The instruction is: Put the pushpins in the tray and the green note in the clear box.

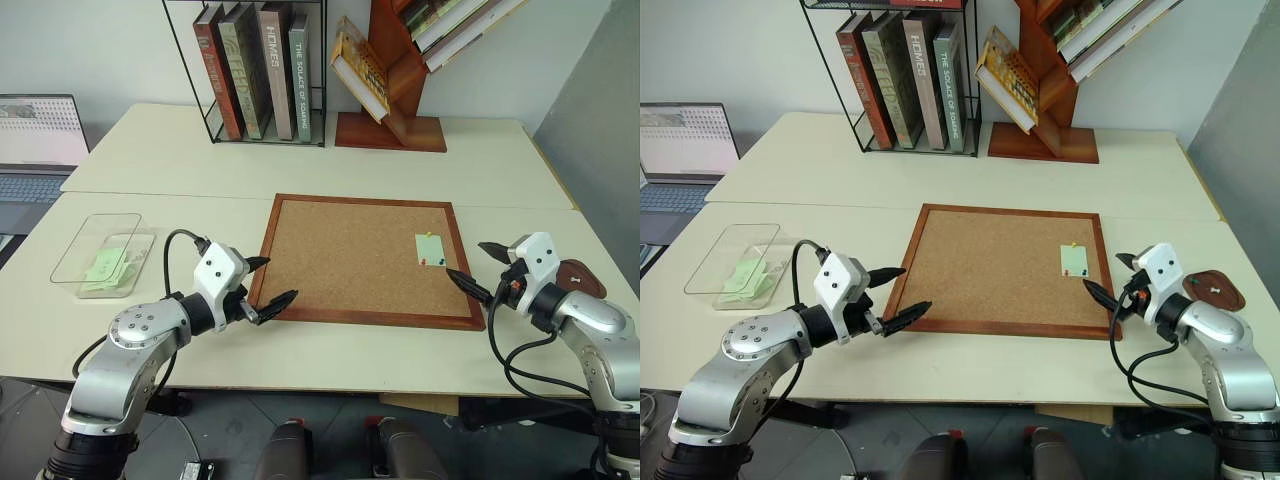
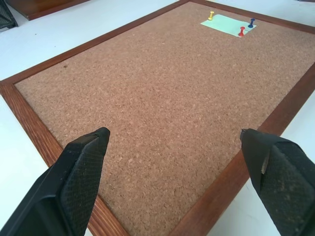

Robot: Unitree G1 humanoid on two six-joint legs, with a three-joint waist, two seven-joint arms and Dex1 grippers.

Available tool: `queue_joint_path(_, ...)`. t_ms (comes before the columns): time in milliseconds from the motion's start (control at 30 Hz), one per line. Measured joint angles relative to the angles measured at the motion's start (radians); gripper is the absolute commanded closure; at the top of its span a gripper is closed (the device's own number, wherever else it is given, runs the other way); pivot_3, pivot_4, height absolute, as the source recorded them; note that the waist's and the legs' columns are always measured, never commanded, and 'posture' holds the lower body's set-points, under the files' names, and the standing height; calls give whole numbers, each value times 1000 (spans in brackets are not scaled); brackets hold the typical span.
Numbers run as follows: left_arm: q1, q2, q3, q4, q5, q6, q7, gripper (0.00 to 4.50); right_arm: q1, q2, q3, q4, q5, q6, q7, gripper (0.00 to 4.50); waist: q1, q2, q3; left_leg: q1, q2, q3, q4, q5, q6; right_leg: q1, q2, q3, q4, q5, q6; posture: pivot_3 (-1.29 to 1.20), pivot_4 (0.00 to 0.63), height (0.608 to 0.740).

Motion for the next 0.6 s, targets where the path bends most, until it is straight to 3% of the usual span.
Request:
queue_joint_path(400,-22,-6,-8,0,-6,20,7,11,0,1,1,0,0,0,1,0,0,0,0,0,0,0,0,0,0,0,0,0,0,0,0,0,150,740)
queue_joint_path(600,-51,-48,-68,0,21,19,34,11,4,3,1,-10,0,0,5,0,1,0,0,0,0,0,0,0,0,0,0,0,0,0,0,0,150,740)
